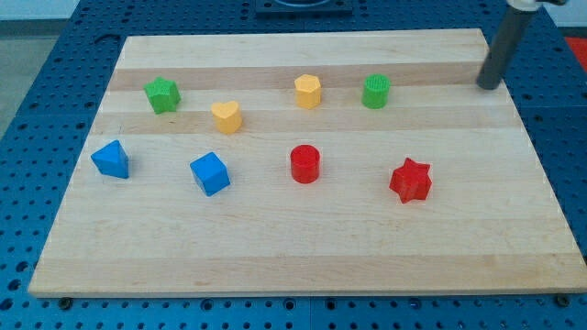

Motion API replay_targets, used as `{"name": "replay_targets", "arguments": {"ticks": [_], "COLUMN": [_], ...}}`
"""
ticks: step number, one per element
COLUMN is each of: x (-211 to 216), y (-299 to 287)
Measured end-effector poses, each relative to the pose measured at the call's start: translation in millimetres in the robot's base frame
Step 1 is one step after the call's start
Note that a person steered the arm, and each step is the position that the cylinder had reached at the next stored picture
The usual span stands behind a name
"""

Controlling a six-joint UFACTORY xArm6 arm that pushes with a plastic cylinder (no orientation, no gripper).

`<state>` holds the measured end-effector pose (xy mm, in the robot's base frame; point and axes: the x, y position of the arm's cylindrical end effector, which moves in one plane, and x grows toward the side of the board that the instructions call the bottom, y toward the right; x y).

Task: Move the green circle above the red circle

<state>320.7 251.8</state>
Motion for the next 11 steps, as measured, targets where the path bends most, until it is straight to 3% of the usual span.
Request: {"name": "replay_targets", "arguments": {"ticks": [2, 5, 6, 8, 11], "x": [-22, 42, 46, -11, 67], "y": [-56, -167, -180, -178, -274]}}
